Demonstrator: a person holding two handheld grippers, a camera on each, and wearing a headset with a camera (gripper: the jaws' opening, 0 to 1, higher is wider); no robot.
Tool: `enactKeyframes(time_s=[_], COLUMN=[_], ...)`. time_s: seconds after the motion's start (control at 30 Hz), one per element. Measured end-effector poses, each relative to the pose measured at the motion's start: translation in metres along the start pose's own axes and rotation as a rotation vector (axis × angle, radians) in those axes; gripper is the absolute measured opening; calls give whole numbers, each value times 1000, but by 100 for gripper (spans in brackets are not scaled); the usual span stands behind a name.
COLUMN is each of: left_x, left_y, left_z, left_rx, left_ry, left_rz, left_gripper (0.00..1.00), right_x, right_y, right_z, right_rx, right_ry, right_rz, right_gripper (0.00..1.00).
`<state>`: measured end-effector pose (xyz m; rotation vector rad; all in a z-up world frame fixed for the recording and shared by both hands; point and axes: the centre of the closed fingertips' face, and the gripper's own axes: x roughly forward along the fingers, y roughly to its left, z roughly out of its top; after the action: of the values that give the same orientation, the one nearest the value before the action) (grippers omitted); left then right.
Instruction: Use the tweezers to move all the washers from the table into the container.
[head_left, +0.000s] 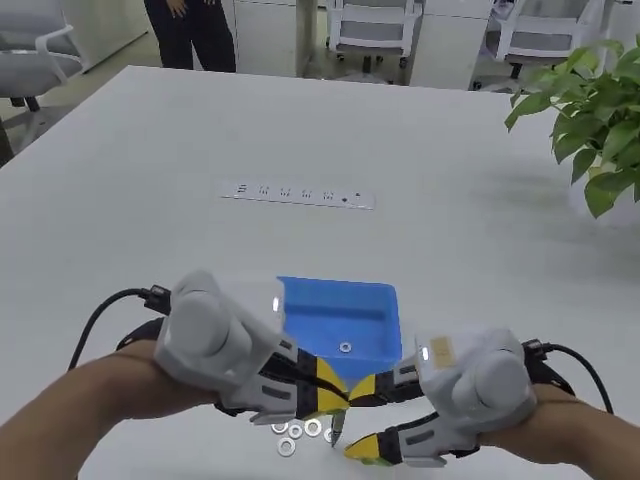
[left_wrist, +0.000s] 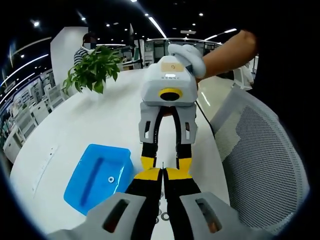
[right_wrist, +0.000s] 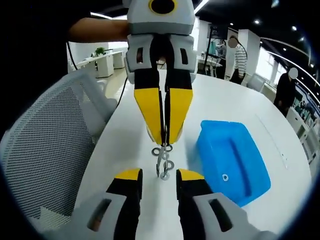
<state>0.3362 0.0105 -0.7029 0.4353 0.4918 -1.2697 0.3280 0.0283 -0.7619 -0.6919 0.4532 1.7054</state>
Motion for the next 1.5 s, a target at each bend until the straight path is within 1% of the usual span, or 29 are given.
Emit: enactKeyframes(time_s=[0.3, 0.47, 0.63, 0.83, 0.93, 1.03, 1.1, 1.2, 1.33, 1.5], left_x=[1, 3, 4, 3, 3, 2, 1, 1, 2, 3], left_y=[0, 0, 1, 1, 1, 0, 0, 0, -1, -1], left_z=[0, 1, 0, 0, -1, -2, -2, -2, -2, -2], left_rx=[-3, -3, -4, -8, -8, -10, -10, -10, -11, -12], left_ry=[0, 1, 3, 5, 7, 8, 9, 11, 10, 10], left_rz=[-1, -2, 0, 2, 5, 3, 6, 6, 4, 1], left_gripper=[6, 6, 6, 6, 6, 6, 6, 6, 6, 6], right_x=[7, 9, 9, 9, 10, 10, 11, 14, 17, 17], right_y=[-1, -2, -1, -1, -1, -1, -1, -1, -1, -1], right_z=[-2, -3, -3, -3, -3, -3, -2, -2, -3, -4], right_rx=[-55, -74, -84, -83, -74, -46, -53, -46, -62, -52], right_ry=[28, 31, 34, 31, 29, 25, 29, 39, 61, 65], right_rz=[24, 33, 45, 45, 40, 38, 38, 39, 44, 40], right_gripper=[17, 12, 11, 10, 9, 10, 10, 10, 10, 9])
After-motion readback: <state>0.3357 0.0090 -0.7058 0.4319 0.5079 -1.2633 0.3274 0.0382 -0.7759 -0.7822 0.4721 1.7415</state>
